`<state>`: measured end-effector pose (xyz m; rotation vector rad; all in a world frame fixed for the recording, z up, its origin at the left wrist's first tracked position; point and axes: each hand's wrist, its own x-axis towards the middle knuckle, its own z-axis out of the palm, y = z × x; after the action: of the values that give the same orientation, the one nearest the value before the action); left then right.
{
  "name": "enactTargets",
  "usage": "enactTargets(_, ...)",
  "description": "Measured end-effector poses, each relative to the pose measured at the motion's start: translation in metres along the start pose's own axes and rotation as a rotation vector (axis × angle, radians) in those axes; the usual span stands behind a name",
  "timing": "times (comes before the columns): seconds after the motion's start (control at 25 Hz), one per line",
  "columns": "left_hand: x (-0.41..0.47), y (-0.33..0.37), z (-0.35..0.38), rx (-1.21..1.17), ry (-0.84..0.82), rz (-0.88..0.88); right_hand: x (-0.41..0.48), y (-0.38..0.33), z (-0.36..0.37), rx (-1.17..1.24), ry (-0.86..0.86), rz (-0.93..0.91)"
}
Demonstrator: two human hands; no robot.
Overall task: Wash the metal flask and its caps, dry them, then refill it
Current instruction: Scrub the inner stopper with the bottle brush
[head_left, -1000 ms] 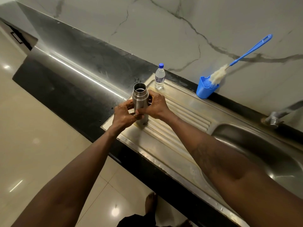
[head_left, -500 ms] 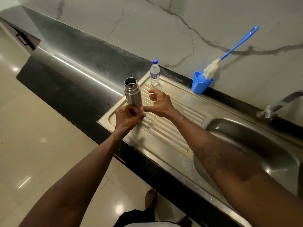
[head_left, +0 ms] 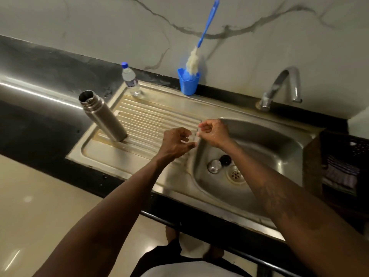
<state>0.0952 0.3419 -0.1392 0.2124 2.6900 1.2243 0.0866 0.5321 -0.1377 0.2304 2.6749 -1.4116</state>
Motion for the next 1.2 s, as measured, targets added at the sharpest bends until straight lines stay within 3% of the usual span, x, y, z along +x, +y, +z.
enactTargets(0.24, 0.015, 0.031, 0.088, 0.388, -0.337, 0.182, -0.027, 0.086, -0.028, -0.059, 0.047, 0.175)
enactTargets(0.44, 0.02, 0.02, 0.142, 0.525, -0.498, 0.109, -0.039, 0.127, -0.027, -0.077, 0.019, 0.275)
enactTargets(1.0, 0.03, -0.005, 0.18, 0.567, -0.546, 0.038, -0.043, 0.158, -0.025, -0.032, 0.019, 0.371)
enactTargets(1.2, 0.03, -0.003, 0.19, 0.543, -0.469, 0.111, -0.043, 0.164, -0.018, -0.066, 0.058, 0.418)
